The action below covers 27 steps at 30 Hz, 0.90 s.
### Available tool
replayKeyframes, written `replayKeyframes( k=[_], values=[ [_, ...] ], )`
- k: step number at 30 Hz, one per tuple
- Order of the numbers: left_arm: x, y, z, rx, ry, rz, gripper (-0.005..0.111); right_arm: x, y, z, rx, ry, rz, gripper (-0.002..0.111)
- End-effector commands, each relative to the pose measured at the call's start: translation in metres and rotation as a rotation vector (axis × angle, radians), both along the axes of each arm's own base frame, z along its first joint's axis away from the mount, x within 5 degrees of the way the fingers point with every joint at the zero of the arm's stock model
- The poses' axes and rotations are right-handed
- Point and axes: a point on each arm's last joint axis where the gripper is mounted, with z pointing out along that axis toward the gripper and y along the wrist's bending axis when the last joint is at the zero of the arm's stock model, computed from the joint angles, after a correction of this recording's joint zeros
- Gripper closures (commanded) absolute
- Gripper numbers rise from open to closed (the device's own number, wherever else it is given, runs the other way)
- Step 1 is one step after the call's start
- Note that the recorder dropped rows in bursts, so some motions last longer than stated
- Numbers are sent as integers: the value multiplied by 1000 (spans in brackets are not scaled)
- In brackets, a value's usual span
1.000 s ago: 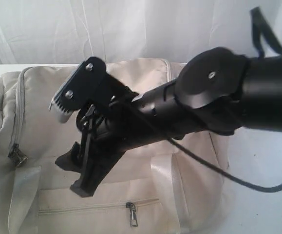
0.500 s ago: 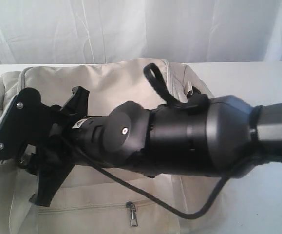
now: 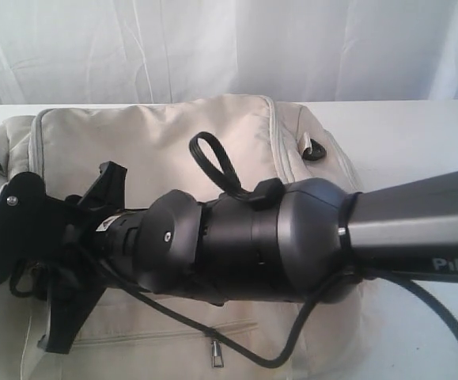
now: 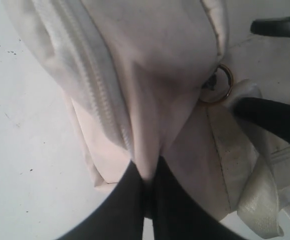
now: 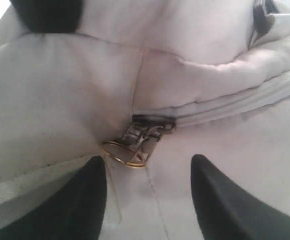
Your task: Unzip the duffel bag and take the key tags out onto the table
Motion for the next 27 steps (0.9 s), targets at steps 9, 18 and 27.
replayKeyframes(
  k=[9,18,27],
  values=[
    [0,-1,1,-23,-17,12,107,0,4,-9,-80,-134,100,72],
    [0,-3,2,-52,-16,16,107,-1,8,-21,-139,-223,180,76],
    [0,-3,2,-52,-16,16,107,-8,17,-25,-124,-342,164,86]
  ],
)
